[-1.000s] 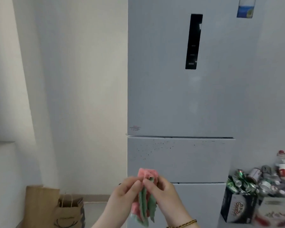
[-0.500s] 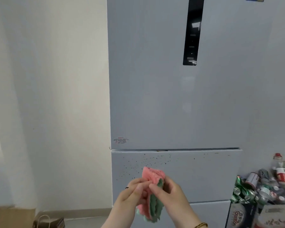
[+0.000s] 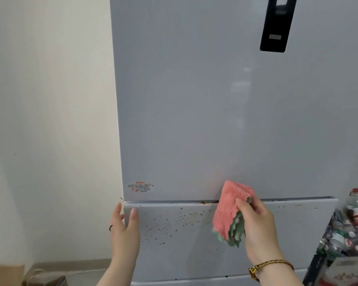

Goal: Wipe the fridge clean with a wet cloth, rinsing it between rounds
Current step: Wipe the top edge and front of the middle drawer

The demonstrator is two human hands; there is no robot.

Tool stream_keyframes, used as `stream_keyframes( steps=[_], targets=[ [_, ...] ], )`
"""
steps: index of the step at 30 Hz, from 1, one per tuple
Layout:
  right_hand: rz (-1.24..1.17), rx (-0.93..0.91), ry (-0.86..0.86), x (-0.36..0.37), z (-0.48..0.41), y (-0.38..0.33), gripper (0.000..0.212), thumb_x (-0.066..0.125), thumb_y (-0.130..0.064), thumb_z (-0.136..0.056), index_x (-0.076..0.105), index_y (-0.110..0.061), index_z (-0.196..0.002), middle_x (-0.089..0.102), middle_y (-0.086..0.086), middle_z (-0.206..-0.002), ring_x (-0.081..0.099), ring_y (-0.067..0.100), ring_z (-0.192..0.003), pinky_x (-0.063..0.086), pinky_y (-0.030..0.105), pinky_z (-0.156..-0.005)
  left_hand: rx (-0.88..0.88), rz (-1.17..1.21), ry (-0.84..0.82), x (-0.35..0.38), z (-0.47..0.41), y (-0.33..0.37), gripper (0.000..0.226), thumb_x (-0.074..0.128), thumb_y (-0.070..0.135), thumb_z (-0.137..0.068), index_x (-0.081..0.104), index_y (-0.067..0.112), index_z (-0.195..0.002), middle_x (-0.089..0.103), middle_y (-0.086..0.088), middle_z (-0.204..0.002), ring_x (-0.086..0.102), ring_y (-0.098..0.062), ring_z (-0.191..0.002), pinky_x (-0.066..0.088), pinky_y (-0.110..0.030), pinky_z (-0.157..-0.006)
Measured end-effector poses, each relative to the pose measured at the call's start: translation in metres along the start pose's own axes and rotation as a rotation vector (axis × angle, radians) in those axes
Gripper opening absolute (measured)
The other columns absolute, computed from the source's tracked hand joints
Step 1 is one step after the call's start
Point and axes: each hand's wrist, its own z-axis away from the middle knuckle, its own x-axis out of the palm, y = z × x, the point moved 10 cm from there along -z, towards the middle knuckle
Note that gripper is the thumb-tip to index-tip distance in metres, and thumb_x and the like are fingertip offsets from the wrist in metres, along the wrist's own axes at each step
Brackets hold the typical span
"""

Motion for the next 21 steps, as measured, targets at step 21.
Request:
stream_keyframes(
  steps=[21],
  targets=[
    [0.575, -0.547, 0.041, -0.008, -0.028, -0.047, 0.015, 0.050, -0.025, -0.078, 0.055, -0.012, -0.073, 0.051, 0.008, -0.076, 0.049, 0.021, -0.069, 0.037, 0.020, -0.059, -0.010, -0.016, 0.024, -0.027, 0.035, -0.010, 0.021, 0.038, 0.026, -0.096, 0.056, 0.015, -0.090, 0.055, 0.001, -0.079, 0.048, -0.015, -0.074, 0.035, -0.026, -0.063]
  ],
)
